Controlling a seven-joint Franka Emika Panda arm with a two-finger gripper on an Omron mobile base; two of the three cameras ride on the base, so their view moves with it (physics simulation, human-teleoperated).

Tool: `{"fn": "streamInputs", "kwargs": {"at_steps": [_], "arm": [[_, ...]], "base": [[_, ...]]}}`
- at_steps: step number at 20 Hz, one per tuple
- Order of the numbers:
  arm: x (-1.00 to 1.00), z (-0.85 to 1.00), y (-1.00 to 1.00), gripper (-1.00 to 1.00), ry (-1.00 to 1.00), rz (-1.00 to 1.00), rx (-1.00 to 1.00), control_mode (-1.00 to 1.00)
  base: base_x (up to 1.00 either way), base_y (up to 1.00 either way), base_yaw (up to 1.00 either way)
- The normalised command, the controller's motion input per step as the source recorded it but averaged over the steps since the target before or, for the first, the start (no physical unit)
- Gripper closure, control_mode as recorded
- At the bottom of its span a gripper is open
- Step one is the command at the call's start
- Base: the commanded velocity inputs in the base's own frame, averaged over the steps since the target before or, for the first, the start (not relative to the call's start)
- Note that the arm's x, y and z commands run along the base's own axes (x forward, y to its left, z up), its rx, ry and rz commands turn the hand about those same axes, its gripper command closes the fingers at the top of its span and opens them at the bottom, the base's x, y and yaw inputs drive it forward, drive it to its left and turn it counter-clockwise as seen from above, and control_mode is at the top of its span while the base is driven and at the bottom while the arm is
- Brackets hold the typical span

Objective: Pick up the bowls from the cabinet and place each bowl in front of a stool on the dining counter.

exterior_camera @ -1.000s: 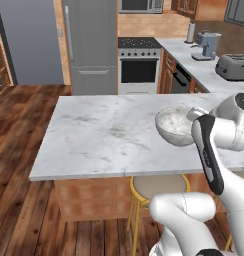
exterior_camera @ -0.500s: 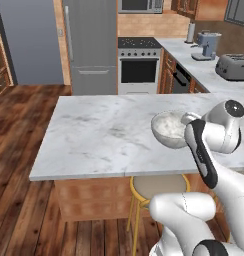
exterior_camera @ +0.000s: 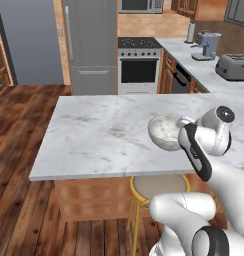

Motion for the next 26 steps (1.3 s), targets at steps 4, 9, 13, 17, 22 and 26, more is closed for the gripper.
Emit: {"fn": "streamInputs", "kwargs": {"at_steps": [4,9,13,17,22,26], "arm": [[0.27,-0.27,0.0,1.0,0.0,0.01,0.0,-1.0],[0.24,-0.24,0.0,1.0,0.0,0.03,0.0,-1.0],[0.24,-0.22,-0.01,1.0,0.0,0.03,0.0,-1.0],[0.23,-0.21,-0.05,1.0,0.0,0.03,0.0,-1.0],[0.24,-0.2,-0.07,1.0,0.0,0.03,0.0,-1.0],[0.27,-0.23,-0.08,1.0,0.0,0.03,0.0,-1.0]], "base": [[0.0,0.0,0.0],[0.0,0.0,0.0],[0.0,0.0,0.0],[0.0,0.0,0.0],[0.0,0.0,0.0],[0.0,0.0,0.0]]}}
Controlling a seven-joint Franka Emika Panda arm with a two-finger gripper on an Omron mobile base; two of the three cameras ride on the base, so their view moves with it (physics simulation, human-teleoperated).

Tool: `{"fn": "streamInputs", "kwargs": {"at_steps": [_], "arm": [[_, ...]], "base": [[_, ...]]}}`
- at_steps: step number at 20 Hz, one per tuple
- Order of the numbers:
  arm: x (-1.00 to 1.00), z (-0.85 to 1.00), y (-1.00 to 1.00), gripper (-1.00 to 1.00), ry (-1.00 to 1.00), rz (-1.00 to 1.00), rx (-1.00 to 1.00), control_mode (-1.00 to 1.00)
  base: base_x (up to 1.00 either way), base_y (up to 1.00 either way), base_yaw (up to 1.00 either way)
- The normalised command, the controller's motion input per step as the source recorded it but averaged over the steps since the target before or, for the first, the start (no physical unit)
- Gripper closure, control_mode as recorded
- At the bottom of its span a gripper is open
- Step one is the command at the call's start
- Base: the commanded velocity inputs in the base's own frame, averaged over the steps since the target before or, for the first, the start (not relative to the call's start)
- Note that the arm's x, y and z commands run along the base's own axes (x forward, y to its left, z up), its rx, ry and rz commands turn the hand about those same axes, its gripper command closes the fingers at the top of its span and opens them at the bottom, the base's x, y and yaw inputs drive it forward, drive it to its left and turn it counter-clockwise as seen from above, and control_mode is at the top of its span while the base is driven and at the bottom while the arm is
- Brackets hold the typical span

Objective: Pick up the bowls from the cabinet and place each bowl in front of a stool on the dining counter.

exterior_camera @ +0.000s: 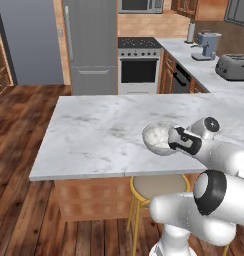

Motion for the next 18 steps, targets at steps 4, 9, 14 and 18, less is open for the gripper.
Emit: {"fn": "streamInputs", "kwargs": {"at_steps": [4,9,14,18], "arm": [[0.28,-0.21,-0.07,1.0,0.0,0.02,0.0,-1.0],[0.33,-0.23,-0.03,1.0,0.0,0.01,0.0,-1.0],[0.35,-0.24,-0.02,1.0,0.01,0.01,0.0,-1.0],[0.35,-0.26,-0.01,1.0,0.0,0.01,0.0,-1.0]], "base": [[0.0,0.0,0.0],[0.0,0.0,0.0],[0.0,0.0,0.0],[0.0,0.0,0.0]]}}
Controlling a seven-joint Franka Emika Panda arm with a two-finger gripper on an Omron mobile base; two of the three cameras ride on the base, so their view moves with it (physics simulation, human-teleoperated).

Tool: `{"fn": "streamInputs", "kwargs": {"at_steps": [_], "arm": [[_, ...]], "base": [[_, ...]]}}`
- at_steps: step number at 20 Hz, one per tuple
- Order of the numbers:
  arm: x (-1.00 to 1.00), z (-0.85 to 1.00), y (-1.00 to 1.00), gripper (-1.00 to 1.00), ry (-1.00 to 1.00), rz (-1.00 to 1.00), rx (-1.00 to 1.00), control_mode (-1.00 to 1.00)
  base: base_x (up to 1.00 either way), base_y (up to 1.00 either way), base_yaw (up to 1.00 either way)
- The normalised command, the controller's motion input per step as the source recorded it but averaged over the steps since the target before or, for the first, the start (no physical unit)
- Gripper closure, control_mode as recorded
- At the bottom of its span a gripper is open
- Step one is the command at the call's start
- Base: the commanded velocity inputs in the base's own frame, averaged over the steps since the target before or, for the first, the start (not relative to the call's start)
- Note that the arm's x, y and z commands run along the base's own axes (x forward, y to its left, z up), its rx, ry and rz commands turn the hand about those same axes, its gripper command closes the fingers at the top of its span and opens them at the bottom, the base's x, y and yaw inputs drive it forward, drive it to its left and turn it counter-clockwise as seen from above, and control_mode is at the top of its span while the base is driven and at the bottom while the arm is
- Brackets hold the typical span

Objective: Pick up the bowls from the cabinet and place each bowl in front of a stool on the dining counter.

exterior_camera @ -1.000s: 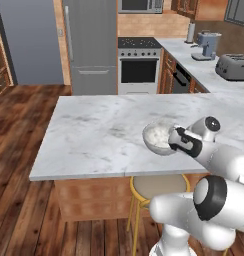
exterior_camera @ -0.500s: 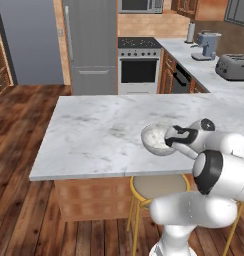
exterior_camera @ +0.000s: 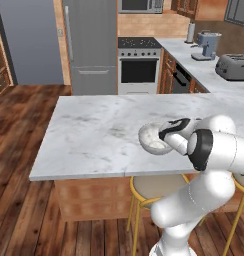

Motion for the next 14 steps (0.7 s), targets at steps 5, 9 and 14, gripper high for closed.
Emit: {"fn": "streamInputs", "kwargs": {"at_steps": [5,9,14], "arm": [[0.32,-0.26,-0.04,1.0,0.01,0.01,0.0,-1.0],[0.28,-0.26,-0.06,1.0,0.02,0.02,0.0,-1.0],[0.08,-0.02,-0.01,-1.0,0.06,0.04,0.0,-1.0]], "base": [[0.0,0.0,0.0],[0.0,0.0,0.0],[0.0,0.0,0.0]]}}
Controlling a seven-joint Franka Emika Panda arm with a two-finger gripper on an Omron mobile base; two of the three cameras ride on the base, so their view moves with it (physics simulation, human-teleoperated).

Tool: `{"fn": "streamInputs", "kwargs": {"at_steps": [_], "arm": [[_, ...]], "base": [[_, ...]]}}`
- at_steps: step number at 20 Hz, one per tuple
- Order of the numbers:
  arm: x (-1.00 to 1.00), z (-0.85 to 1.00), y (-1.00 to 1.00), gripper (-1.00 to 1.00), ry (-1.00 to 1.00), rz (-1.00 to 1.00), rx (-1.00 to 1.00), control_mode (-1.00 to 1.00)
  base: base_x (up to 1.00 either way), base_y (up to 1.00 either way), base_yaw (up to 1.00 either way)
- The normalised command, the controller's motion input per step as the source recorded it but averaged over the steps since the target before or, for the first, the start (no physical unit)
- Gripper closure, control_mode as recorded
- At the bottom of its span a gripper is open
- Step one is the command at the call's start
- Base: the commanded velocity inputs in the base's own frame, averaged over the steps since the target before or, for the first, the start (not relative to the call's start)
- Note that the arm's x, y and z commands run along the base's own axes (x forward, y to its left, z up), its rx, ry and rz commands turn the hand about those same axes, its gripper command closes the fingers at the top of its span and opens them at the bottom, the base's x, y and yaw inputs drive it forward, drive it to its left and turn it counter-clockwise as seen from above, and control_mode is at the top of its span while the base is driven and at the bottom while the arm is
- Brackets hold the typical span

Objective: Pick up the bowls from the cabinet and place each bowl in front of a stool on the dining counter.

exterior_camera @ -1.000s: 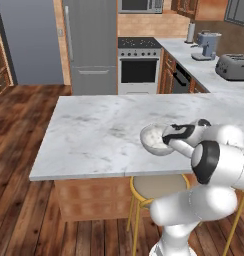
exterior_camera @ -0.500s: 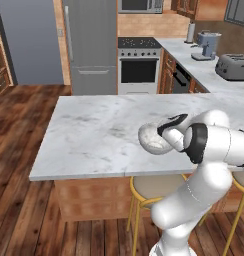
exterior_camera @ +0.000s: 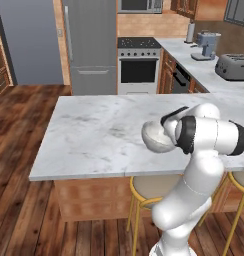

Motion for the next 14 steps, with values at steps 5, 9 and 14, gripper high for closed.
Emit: {"fn": "streamInputs", "kwargs": {"at_steps": [5,9,14], "arm": [[-0.01,0.5,0.0,-1.0,0.01,0.05,0.0,-1.0],[0.24,0.89,-0.01,-1.0,0.0,0.06,0.0,-1.0],[0.21,1.0,-0.15,-1.0,0.02,0.07,0.0,-1.0]], "base": [[0.0,0.0,0.0],[0.0,0.0,0.0],[0.0,0.0,0.0]]}}
